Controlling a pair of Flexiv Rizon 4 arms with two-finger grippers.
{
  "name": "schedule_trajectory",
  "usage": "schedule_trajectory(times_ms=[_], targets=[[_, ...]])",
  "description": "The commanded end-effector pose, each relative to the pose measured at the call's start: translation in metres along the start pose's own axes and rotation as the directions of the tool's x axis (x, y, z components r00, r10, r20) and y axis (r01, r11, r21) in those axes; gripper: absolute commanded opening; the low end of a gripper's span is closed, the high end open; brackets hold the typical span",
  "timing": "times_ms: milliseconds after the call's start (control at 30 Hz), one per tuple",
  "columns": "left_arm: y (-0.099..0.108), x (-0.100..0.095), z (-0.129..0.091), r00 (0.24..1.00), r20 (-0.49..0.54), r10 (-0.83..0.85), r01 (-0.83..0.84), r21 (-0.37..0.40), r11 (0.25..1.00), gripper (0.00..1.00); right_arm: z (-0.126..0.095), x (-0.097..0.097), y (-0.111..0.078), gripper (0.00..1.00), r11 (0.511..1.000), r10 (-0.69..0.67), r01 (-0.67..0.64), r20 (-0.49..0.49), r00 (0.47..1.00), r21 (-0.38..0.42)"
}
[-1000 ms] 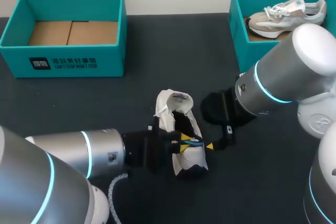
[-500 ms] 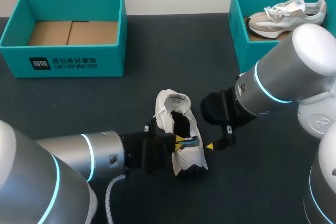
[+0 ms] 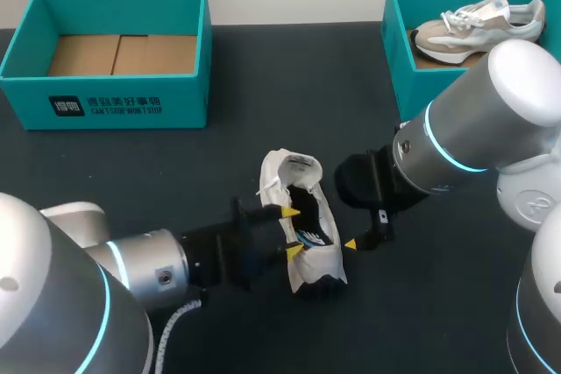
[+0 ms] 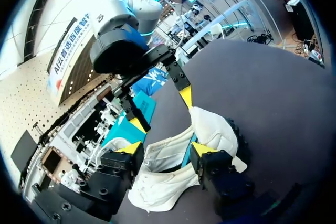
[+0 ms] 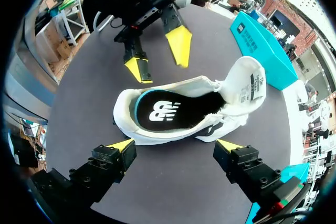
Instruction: Take the shoe out of the shoebox, open the shoe tongue, remove and reinsert the insole, then place the shoe into the shoebox
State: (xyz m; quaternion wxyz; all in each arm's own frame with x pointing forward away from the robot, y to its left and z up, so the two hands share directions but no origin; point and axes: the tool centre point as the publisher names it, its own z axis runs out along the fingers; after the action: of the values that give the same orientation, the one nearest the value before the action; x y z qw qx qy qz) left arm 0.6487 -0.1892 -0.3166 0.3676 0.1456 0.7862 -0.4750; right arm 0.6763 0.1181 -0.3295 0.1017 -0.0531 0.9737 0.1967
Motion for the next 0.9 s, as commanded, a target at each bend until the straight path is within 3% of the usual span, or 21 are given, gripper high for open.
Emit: schedule_trajectory(times_ms=[33,367,467,733,800,900], targets=[[-0.002,-0.009,-0.004,1.000,-0.006,-0.024,0.024,0.116,0.993,1.00,0.000,0.001,0.000,1.00,1.000,0.000,0.000,0.003,1.000,-0.001],[-0.015,-0.025,-0.008,0.992,-0.002,-0.125,0.124,0.173,0.977,1.00,0.000,0.001,0.000,1.00,1.000,0.000,0.000,0.003,1.000,-0.001],[-0.017,-0.030,-0.011,0.963,-0.016,-0.267,0.264,0.221,0.939,1.00,0.000,0.001,0.000,1.00,1.000,0.000,0.000,0.003,1.000,-0.001],[-0.033,-0.042,-0.016,0.904,-0.055,-0.424,0.424,0.253,0.870,1.00,0.000,0.001,0.000,1.00,1.000,0.000,0.000,0.003,1.000,-0.001],[-0.037,-0.045,-0.018,0.910,-0.050,-0.411,0.411,0.239,0.880,1.00,0.000,0.001,0.000,1.00,1.000,0.000,0.000,0.003,1.000,-0.001],[-0.046,-0.048,-0.020,0.917,-0.054,-0.395,0.393,0.288,0.873,1.00,0.000,0.001,0.000,1.00,1.000,0.000,0.000,0.003,1.000,-0.001]])
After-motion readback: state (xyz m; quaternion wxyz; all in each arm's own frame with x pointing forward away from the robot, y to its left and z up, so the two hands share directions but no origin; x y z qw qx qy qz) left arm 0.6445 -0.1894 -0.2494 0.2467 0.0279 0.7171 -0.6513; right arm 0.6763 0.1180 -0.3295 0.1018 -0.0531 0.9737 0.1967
